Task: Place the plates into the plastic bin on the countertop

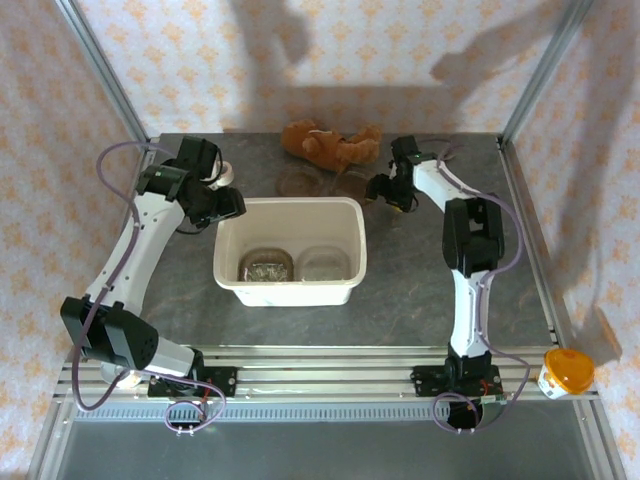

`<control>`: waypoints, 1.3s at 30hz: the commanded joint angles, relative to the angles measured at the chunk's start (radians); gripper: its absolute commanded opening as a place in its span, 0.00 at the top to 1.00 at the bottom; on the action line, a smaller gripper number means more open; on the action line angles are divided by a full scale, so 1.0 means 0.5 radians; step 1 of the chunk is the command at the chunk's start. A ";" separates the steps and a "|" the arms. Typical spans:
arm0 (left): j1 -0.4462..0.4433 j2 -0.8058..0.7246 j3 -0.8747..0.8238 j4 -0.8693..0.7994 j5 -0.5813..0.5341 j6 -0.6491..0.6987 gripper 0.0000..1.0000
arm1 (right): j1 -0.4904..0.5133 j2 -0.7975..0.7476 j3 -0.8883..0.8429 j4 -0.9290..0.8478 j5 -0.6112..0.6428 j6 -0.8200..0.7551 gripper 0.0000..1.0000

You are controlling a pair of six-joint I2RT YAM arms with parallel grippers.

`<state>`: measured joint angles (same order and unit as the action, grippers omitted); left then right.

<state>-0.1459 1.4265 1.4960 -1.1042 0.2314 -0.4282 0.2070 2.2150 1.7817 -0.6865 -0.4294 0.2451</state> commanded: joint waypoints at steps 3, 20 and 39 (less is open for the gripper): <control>0.001 -0.174 -0.062 0.106 0.028 -0.089 0.41 | 0.018 0.267 0.325 -0.022 0.013 0.099 0.33; -0.047 -0.082 0.017 0.185 0.078 -0.225 0.41 | 0.045 0.586 0.704 -0.081 -0.124 0.118 0.51; -0.160 0.049 0.107 0.183 0.020 -0.297 0.41 | 0.047 0.491 0.617 -0.112 -0.146 0.037 0.76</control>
<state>-0.2146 1.4368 1.5143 -1.0245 0.2596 -0.5575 0.2039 2.4607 2.1151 -0.7509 -0.4404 0.2760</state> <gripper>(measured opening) 0.595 0.240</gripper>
